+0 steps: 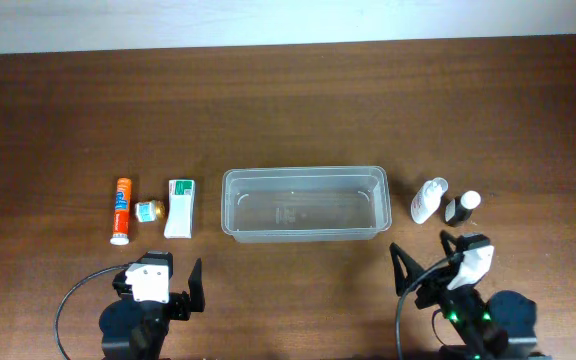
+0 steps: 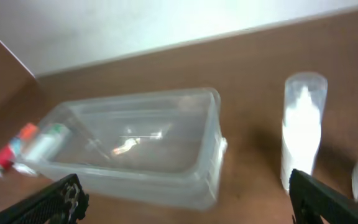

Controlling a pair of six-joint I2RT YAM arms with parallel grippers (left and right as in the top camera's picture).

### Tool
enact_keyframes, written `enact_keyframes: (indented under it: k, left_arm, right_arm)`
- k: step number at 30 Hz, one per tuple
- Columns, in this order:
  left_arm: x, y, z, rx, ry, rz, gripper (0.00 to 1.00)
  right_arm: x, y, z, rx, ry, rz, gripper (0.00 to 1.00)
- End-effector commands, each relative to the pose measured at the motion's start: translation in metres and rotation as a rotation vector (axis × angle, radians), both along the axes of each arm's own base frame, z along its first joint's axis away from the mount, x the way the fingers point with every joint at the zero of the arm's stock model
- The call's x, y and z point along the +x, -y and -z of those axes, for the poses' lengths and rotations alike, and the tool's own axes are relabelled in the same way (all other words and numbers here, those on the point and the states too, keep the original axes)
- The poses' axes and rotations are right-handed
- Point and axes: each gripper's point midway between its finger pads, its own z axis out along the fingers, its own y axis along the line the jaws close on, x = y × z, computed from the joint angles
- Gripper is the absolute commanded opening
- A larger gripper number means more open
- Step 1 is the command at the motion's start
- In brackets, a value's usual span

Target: Pack container

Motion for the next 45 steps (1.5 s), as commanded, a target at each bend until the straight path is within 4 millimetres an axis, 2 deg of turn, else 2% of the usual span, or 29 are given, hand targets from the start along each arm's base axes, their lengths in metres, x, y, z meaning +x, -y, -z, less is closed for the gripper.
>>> enact_keyframes:
  k: [1,4,6,14,18,26,30,33,38,42,45]
  left_arm:
    - [0.000,0.003,-0.001,-0.001,0.011,0.015,1.00]
    - [0.000,0.003,-0.001,-0.001,0.011,0.015,0.99]
    - [0.000,0.003,-0.001,0.000,0.011,0.015,0.99]
    - [0.000,0.003,-0.001,-0.001,0.011,0.015,1.00]
    - [0.000,0.003,-0.001,-0.001,0.011,0.015,0.99]
    - [0.004,0.005,-0.010,-0.005,0.054,0.026,0.99]
    - [0.001,0.025,-0.012,-0.057,0.054,0.137,1.00]
    - [0.000,0.030,-0.014,-0.068,0.061,0.163,0.99]
    - [-0.003,0.042,-0.018,-0.148,0.055,0.205,0.99]
    - [-0.003,0.042,-0.034,-0.340,0.034,0.119,0.99]
    - [-0.003,0.039,-0.053,-0.350,0.043,0.101,0.99]
  right_arm:
    - [-0.005,-0.002,-0.061,0.006,0.094,-0.015,0.98]
    - [0.000,0.002,-0.090,-0.023,0.056,0.007,0.98]
    - [0.007,0.010,-0.099,-0.035,-0.042,0.052,0.98]
    - [0.044,0.040,-0.122,-0.235,-0.455,0.125,0.98]
    - [0.060,0.041,-0.132,-0.241,-0.588,0.112,0.98]
    - [0.078,0.042,-0.126,-0.235,-0.685,0.106,0.98]
    - [0.083,0.041,-0.129,-0.233,-0.663,0.107,0.98]
    - [0.089,0.038,-0.133,-0.218,-0.633,0.091,0.99]
    - [0.094,0.038,-0.120,-0.221,-0.684,0.088,0.98]
    - [0.093,0.039,-0.106,-0.190,-0.766,0.106,0.98]
    - [0.095,0.040,-0.104,-0.185,-0.775,0.119,0.98]
